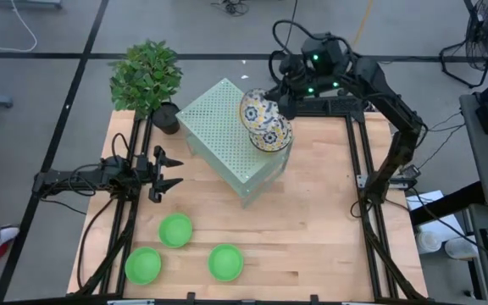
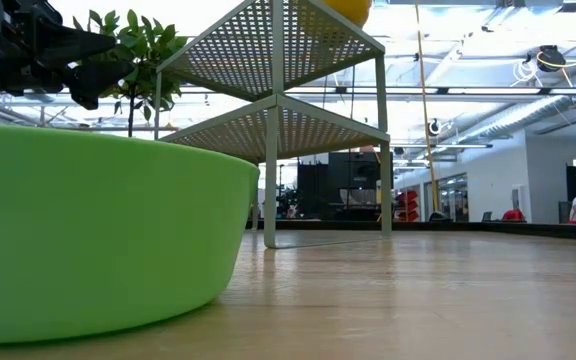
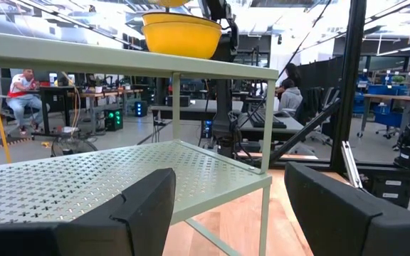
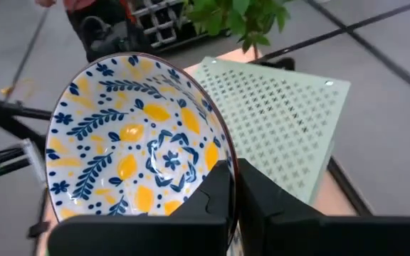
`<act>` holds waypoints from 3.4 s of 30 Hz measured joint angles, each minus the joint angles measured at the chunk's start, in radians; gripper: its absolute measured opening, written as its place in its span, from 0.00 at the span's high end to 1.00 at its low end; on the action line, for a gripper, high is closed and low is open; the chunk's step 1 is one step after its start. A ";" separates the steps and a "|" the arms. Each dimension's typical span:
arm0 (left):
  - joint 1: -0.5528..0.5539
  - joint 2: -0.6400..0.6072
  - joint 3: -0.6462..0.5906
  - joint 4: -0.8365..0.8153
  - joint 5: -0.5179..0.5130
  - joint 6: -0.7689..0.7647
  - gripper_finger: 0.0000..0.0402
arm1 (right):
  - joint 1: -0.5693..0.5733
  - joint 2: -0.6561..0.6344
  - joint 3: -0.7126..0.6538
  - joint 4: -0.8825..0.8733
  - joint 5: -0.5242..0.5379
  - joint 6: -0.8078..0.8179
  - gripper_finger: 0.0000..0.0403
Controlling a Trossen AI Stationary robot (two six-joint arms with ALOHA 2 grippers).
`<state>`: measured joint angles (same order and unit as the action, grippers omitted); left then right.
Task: Pick & Place Mini bowls
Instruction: Stack the yellow patterned bowl on the yellow patterned bowl on the shelf, then put the bottom left green bowl on the shelf
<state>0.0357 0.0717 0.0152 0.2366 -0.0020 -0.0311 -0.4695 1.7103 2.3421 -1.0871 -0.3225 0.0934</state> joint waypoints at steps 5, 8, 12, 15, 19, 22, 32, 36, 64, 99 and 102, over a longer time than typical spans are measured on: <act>0.000 0.000 0.000 0.000 0.000 0.000 0.33 | -0.010 -0.006 0.001 -0.062 -0.021 -0.004 1.00; 0.000 0.000 0.000 0.000 0.000 0.000 0.33 | -0.009 -0.004 0.001 -0.084 -0.021 -0.008 1.00; 0.000 0.000 0.000 0.000 0.000 0.000 0.33 | -0.009 -0.006 0.001 -0.110 -0.021 -0.008 1.00; 0.000 0.000 0.000 0.000 0.000 0.000 0.33 | -0.009 -0.006 0.001 -0.132 -0.019 -0.008 1.00; 0.000 0.000 0.000 0.000 0.000 0.000 0.33 | -0.009 -0.006 0.001 -0.142 -0.020 -0.008 1.00; 0.000 0.000 0.000 0.000 0.000 0.000 0.33 | -0.009 -0.006 0.001 -0.164 -0.019 -0.008 1.00; 0.000 0.000 0.000 0.000 0.000 0.000 0.33 | -0.009 -0.006 0.001 -0.236 -0.006 -0.012 1.00; 0.000 0.000 0.000 0.000 0.000 0.000 0.33 | -0.008 -0.006 0.001 -0.258 0.039 -0.012 0.99; 0.000 0.000 0.000 0.000 0.000 0.000 0.33 | 0.020 -0.006 0.001 -0.129 0.031 -0.035 0.77; 0.000 0.000 0.000 0.000 0.000 0.000 0.33 | 0.394 -0.776 -0.917 0.274 0.031 -0.123 0.99; 0.000 0.000 0.000 0.000 0.000 0.000 0.33 | 0.404 -0.938 -1.213 0.489 0.032 -0.097 1.00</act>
<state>0.0358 0.0719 0.0154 0.2367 -0.0017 -0.0311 -0.0655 0.7723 1.1286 -0.5976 -0.2909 -0.0037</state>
